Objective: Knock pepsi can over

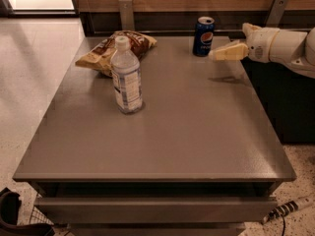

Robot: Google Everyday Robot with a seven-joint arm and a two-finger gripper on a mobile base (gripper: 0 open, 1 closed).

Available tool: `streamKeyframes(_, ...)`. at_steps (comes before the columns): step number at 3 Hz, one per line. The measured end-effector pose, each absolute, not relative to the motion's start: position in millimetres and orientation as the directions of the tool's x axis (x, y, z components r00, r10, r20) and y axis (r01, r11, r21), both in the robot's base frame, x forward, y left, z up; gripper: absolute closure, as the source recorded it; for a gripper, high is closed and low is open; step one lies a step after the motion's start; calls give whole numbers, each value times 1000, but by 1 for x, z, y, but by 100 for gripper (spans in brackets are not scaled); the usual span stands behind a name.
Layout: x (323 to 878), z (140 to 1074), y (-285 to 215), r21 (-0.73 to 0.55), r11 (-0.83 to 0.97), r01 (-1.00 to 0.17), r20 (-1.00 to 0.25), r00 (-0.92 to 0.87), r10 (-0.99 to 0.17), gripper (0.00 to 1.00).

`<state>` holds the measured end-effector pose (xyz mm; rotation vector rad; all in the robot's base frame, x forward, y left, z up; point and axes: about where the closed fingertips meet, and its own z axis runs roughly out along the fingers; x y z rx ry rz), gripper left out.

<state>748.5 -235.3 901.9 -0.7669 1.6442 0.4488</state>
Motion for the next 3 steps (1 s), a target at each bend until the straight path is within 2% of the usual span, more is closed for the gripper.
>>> streamKeyframes(3, 808, 880, -202, -96, 691, -716, -985, -33, -171, 0)
